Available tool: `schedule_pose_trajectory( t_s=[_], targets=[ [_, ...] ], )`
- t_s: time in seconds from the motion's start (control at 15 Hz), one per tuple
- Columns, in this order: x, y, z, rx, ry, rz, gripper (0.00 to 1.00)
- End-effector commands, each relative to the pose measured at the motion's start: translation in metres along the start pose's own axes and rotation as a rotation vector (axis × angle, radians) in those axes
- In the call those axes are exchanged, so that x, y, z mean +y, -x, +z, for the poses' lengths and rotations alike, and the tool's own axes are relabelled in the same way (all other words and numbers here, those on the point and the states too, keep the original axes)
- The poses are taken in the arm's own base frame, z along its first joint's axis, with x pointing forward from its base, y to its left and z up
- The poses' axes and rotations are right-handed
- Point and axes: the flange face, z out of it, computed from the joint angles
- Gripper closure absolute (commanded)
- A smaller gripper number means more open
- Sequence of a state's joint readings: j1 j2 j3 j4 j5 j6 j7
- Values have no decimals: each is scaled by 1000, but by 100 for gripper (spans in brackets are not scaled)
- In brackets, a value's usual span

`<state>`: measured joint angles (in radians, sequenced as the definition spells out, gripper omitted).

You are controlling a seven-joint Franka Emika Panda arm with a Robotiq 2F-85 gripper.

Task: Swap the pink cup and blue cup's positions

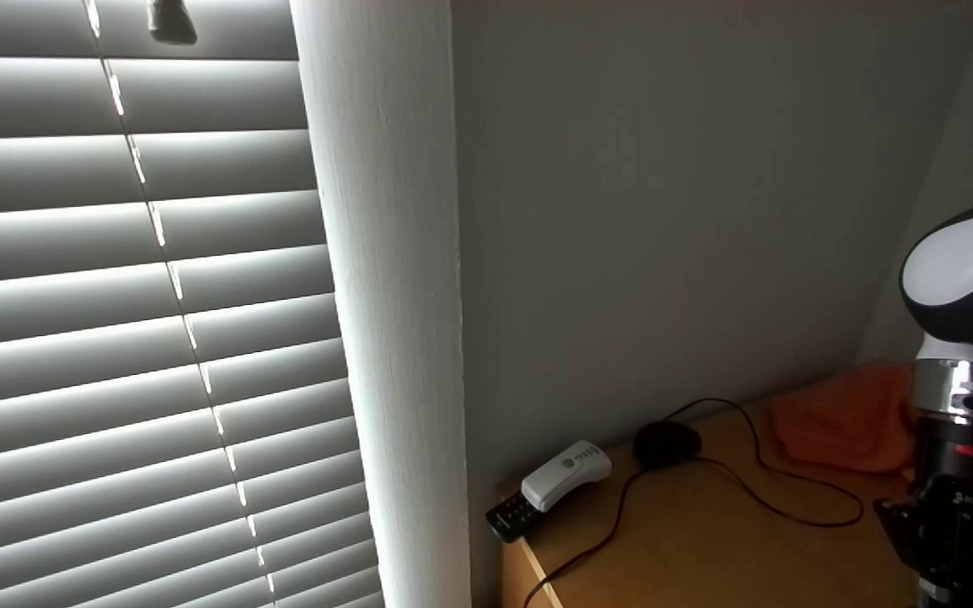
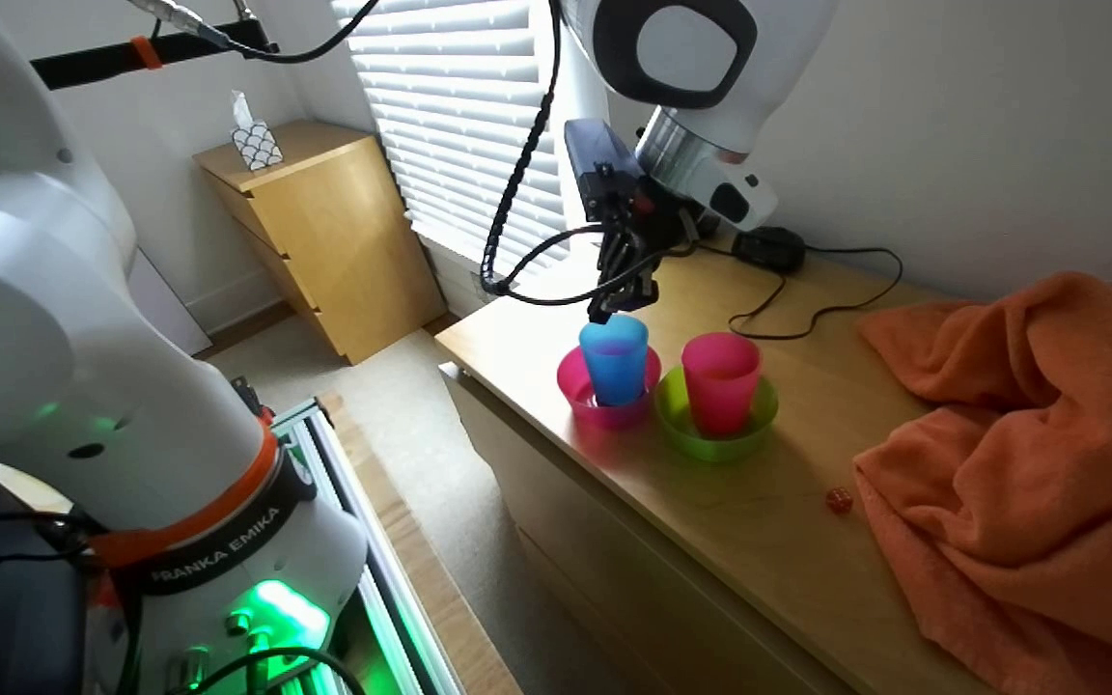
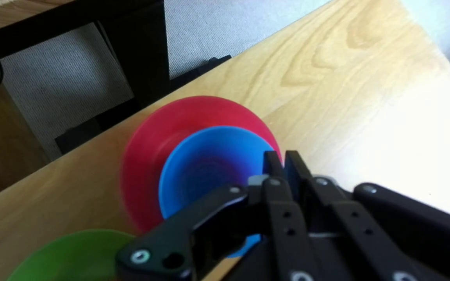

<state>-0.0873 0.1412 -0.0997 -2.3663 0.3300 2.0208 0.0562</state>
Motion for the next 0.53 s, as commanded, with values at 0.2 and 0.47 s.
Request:
schedule_pose_trajectory(
  t_s=[0.2,0.47],
  targets=[
    [-1,-2,7,-4,9,18,34],
    [1,-4,10,-15,13,21,54]
  ],
)
